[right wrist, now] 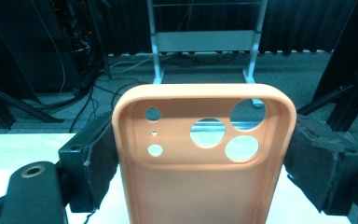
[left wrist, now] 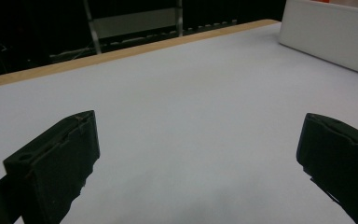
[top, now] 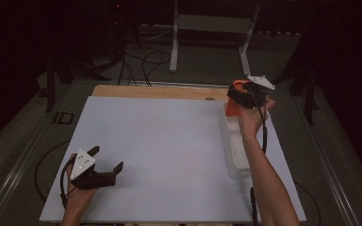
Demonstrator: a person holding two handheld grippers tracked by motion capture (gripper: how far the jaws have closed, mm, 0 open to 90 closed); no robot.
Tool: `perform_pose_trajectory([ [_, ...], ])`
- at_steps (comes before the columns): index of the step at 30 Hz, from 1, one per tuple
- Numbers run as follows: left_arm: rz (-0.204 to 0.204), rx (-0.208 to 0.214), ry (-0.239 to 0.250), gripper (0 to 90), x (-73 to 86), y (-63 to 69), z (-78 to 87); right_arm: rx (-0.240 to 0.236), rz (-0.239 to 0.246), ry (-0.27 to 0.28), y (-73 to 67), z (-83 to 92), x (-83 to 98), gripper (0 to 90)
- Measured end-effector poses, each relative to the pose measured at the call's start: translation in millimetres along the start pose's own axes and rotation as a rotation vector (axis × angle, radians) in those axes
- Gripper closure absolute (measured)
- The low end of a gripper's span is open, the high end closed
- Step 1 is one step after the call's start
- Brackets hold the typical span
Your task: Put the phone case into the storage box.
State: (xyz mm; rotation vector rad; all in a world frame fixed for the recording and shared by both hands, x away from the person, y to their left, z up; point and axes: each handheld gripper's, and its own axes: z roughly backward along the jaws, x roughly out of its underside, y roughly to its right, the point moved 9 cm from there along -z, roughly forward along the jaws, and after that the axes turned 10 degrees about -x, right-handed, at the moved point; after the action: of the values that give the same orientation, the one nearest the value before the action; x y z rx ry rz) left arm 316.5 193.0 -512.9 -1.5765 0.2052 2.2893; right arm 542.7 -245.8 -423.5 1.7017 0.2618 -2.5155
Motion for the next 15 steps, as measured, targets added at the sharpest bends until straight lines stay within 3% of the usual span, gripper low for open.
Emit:
perform_pose_trajectory([
  [15,0.001,0.001,0.000,0.0,0.1,0.2,0.2,-0.001,-0.006,-0.025,-0.7,-5.5,10.5,16.4],
])
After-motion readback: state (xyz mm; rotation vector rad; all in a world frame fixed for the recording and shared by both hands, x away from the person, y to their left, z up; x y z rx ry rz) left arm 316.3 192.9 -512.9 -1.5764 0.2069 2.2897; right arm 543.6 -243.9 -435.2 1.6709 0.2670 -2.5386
